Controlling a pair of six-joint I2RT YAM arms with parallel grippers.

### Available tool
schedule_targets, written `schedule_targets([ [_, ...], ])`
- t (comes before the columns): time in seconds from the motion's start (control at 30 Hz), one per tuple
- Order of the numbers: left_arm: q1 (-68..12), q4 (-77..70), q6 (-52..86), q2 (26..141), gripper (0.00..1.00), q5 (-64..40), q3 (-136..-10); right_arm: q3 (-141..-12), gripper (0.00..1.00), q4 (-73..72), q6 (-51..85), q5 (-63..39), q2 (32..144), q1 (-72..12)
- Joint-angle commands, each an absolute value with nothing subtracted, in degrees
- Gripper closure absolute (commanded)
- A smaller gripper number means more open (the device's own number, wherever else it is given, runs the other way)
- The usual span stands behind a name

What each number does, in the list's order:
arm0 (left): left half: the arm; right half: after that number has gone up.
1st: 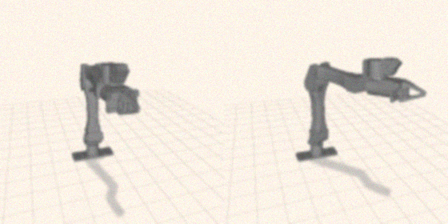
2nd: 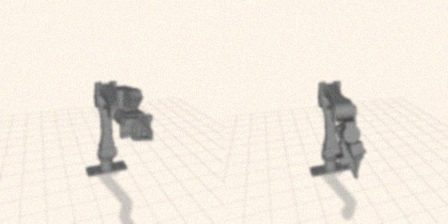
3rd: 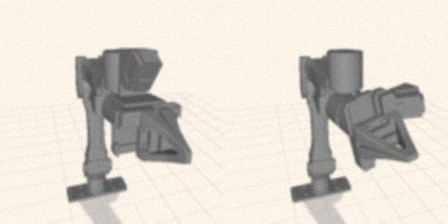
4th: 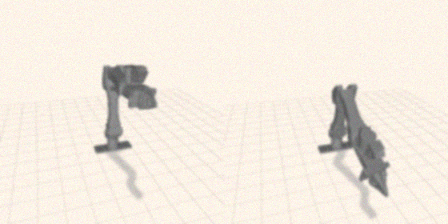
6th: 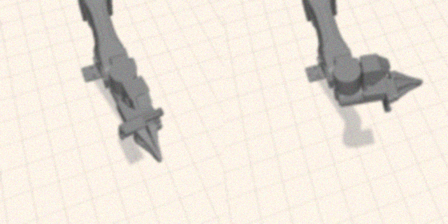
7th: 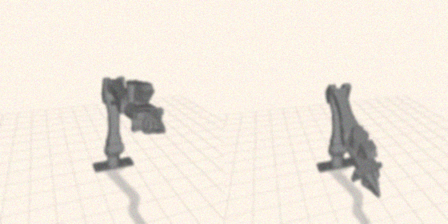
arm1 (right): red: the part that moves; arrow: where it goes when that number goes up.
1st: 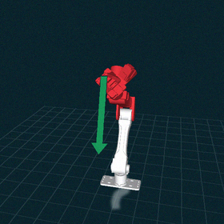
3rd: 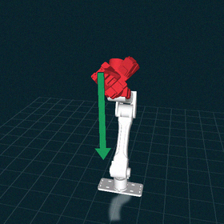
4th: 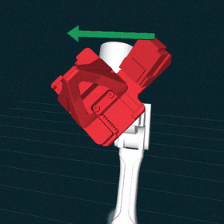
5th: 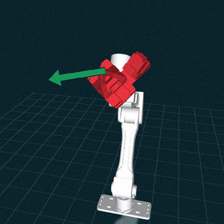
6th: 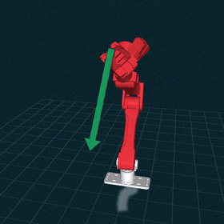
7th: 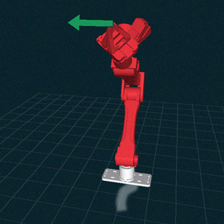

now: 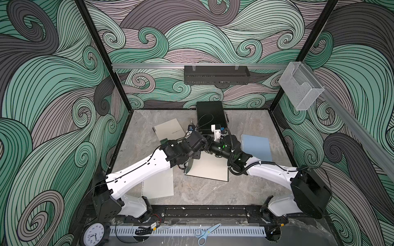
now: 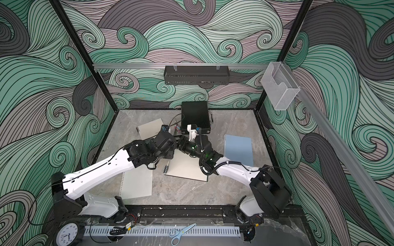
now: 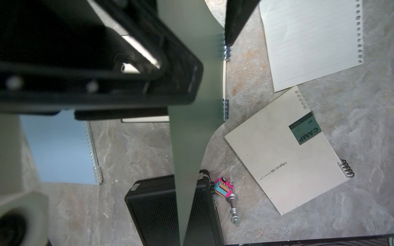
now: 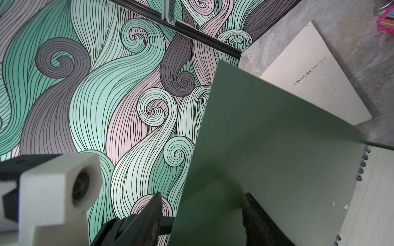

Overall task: Tear off pages from different notebooks
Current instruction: Open the notebook at the center of the board.

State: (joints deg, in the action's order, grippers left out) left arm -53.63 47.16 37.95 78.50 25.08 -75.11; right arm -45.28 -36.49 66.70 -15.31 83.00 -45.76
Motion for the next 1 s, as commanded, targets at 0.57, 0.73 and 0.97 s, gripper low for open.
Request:
schedule_targets([
  [0.57, -51.81, 52.69, 37.29, 73.66, 1.00, 35.93, -73.53, -34.11, 0.34, 1.31, 49.65, -4.69, 56.95, -38.17],
  [0.73, -51.59, 55.11, 35.24, 70.68, 1.00, 38.53, -72.75, -31.11, 0.35, 11.66, 41.26, 6.31, 52.90, -37.36],
  [0.97, -51.56, 53.03, 33.76, 67.38, 1.00, 37.14, -70.08, -22.54, 0.35, 3.54, 34.36, 1.79, 53.77, -36.71],
])
